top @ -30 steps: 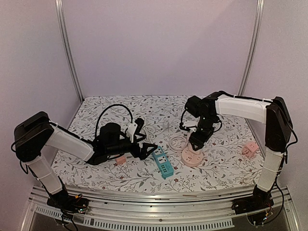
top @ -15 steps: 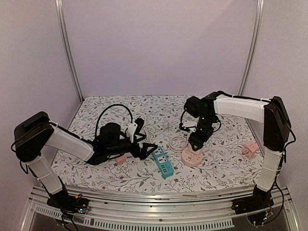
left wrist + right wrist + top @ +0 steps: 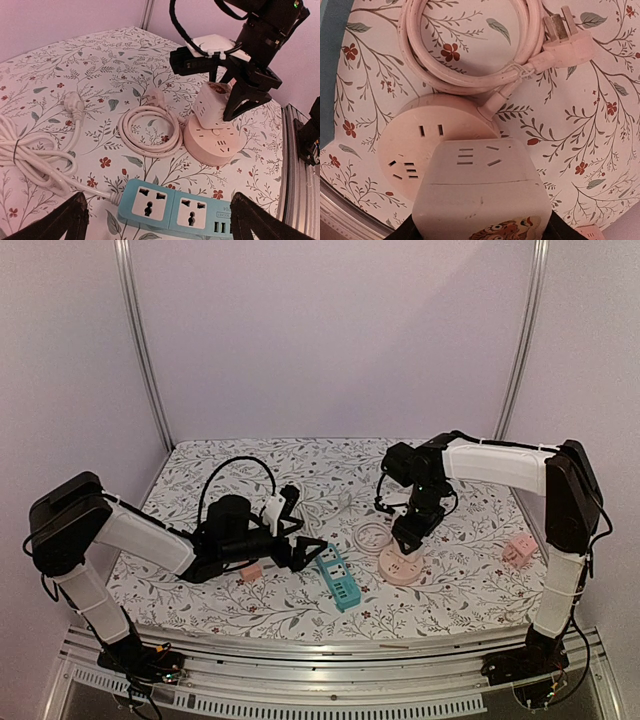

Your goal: Insert the plug

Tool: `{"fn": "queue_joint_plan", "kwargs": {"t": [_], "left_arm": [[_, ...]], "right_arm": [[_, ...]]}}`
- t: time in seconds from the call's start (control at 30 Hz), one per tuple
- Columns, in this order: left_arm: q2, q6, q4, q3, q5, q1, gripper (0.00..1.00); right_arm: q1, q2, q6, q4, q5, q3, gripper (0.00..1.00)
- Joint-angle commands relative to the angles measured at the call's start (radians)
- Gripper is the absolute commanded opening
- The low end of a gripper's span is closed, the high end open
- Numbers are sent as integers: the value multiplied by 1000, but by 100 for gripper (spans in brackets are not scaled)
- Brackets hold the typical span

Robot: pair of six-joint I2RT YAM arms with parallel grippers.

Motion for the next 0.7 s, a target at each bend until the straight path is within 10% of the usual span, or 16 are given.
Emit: {"fn": "queue_joint_plan", "kwargs": {"t": [0.0,0.67], "left_arm": [[-23,0,4,-6,1,13,98],[-37,1,-3,-10,0,13,99]], "right_arm": [[-16,27,9,0,42,-44,0],[-26,33,42,49,38,-71,0]]}}
